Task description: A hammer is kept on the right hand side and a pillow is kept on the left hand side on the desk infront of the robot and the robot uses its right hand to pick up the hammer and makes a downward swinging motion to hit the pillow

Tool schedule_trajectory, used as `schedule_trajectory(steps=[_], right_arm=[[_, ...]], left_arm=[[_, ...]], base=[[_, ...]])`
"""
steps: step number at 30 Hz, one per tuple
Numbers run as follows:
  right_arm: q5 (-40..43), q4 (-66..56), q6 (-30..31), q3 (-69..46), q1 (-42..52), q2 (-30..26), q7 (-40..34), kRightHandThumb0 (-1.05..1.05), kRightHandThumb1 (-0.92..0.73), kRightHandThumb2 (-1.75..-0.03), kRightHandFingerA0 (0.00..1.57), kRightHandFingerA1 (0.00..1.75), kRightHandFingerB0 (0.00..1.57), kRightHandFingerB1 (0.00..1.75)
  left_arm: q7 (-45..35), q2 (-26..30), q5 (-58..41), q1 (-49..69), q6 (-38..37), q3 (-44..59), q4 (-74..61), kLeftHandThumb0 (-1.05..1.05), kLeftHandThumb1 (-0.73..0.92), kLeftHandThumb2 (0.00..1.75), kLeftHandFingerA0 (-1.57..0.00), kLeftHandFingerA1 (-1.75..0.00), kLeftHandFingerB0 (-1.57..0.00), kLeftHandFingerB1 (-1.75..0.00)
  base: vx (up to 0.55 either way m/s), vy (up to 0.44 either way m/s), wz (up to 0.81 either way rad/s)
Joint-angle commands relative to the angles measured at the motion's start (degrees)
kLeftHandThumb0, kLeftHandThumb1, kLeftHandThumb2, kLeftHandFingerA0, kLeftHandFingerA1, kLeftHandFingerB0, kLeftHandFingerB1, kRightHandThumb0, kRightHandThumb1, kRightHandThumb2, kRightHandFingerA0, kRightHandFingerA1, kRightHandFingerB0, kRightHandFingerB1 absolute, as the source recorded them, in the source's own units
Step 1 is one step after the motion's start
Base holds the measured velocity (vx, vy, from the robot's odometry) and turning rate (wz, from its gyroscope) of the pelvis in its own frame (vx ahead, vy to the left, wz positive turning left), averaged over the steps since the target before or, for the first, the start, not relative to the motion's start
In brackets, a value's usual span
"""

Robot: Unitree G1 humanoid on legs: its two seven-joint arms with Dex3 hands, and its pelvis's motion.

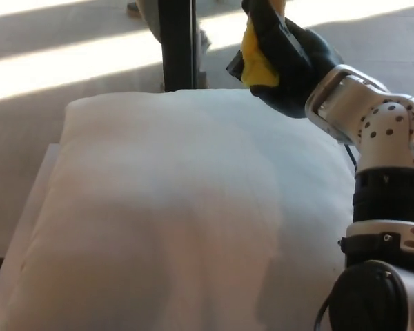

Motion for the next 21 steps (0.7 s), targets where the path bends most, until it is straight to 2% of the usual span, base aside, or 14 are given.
schedule_trajectory(steps=[1,2,3,5,7,8,9,10,11,12,16,19,20,21], right_arm=[[8.74,-3.88,3.17,-2.91,3.99,7.98,-7.93,-0.38,-0.92,-0.86,1.06,1.75,0.71,1.75],[9.58,-3.73,3.76,-3.73,4.96,8.49,-8.88,-0.41,-0.92,-0.82,1.04,1.75,0.71,1.69],[9.32,-3.81,4.01,-3.40,6.19,8.82,-9.47,-0.42,-0.92,-0.84,1.10,1.75,0.70,1.75],[10.22,-4.09,3.99,-5.33,10.21,11.77,-13.51,-0.54,-0.92,-0.84,1.10,1.75,0.74,1.75],[10.63,-4.17,4.06,-5.49,10.57,11.96,-14.29,-0.54,-0.92,-0.84,1.10,1.75,0.74,1.75],[10.19,-5.40,3.10,-5.38,13.51,13.81,-14.97,-0.51,-0.92,-0.95,1.09,1.75,0.67,1.75],[10.04,-5.14,2.14,-6.01,17.26,16.09,-16.30,-0.65,-0.82,-1.14,1.32,1.55,0.91,1.32],[9.66,-5.68,2.31,-5.38,19.06,17.00,-16.39,-0.65,-0.79,-1.14,1.32,1.52,0.84,1.21],[9.24,-6.12,2.80,-4.51,20.69,17.86,-16.21,-0.57,-0.92,-0.79,1.11,1.75,0.72,1.64],[9.08,-6.66,3.44,-3.94,22.10,18.73,-16.32,-0.54,-0.92,-0.78,1.09,1.75,0.79,1.62],[7.78,-8.97,6.36,-0.71,28.57,21.79,-16.30,-0.48,-0.92,-0.76,1.07,1.75,0.78,1.66],[6.30,-8.92,6.51,1.64,32.12,23.49,-17.13,-0.50,-0.92,-0.70,1.11,1.75,0.76,1.71],[4.30,-9.13,6.89,3.48,34.72,25.08,-18.54,-0.71,-0.69,-1.04,1.35,1.58,0.99,1.37],[4.31,-9.17,7.59,4.01,35.85,25.50,-18.79,-0.66,-0.75,-1.12,1.36,1.55,1.06,1.39]], left_arm=[[0.38,0.84,-0.52,-0.01,-0.89,0.21,-0.28,-0.58,0.63,0.59,-0.80,-0.59,-0.75,-0.58],[0.08,0.93,-0.81,0.09,-0.82,0.45,-0.44,-0.57,0.63,0.59,-0.81,-0.61,-0.74,-0.58],[0.10,1.05,-0.47,0.18,-0.83,0.14,-0.43,-0.57,0.64,0.59,-0.80,-0.59,-0.71,-0.57],[0.64,1.27,-0.50,-0.45,-0.13,0.24,-0.10,-0.54,0.64,0.59,-0.80,-0.59,-0.64,-0.53],[0.57,1.32,-0.52,-0.68,-0.04,0.25,-0.10,-0.54,0.64,0.59,-0.80,-0.59,-0.64,-0.53],[-0.18,1.21,-0.67,-0.61,-0.63,0.38,-0.11,-0.52,0.65,0.59,-0.76,-0.61,-0.63,-0.55],[0.08,1.02,-0.23,-0.46,-1.53,0.00,-0.29,-0.56,0.65,0.60,-0.75,-0.60,-0.62,-0.55],[0.05,1.05,-0.19,-0.39,-1.51,-0.07,-0.46,-0.57,0.65,0.60,-0.77,-0.60,-0.67,-0.58],[-0.23,1.18,-0.26,-0.17,-1.45,-0.03,-0.58,-0.56,0.65,0.60,-0.74,-0.59,-0.63,-0.55],[-0.26,1.21,-0.69,-0.18,-1.20,0.36,-0.64,-0.54,0.64,0.59,-0.76,-0.61,-0.64,-0.56],[-0.04,1.26,-0.42,-1.00,-0.69,0.06,-0.55,-0.53,0.65,0.60,-0.77,-0.59,-0.64,-0.54],[-1.40,1.85,-0.66,-1.27,-0.49,0.31,-0.19,-0.54,0.66,0.60,-0.70,-0.57,-0.58,-0.51],[-1.59,1.97,-1.02,-0.90,-1.11,0.61,-0.81,-0.57,0.66,0.60,-0.73,-0.59,-0.58,-0.52],[-1.46,2.14,-0.35,-0.36,-1.52,-0.07,-1.49,-0.57,0.67,0.60,-0.73,-0.57,-0.59,-0.51]], base=[[0.00,0.000,0.00],[0.00,0.000,0.00],[0.00,0.000,0.00],[0.00,0.000,0.00],[0.00,0.000,0.00],[0.00,0.000,0.00],[0.00,0.000,0.00],[0.00,0.000,0.00],[0.00,0.000,0.00],[0.00,0.000,0.00],[0.00,0.000,0.00],[0.00,0.000,0.00],[0.00,0.000,0.00],[0.00,0.000,0.00]])
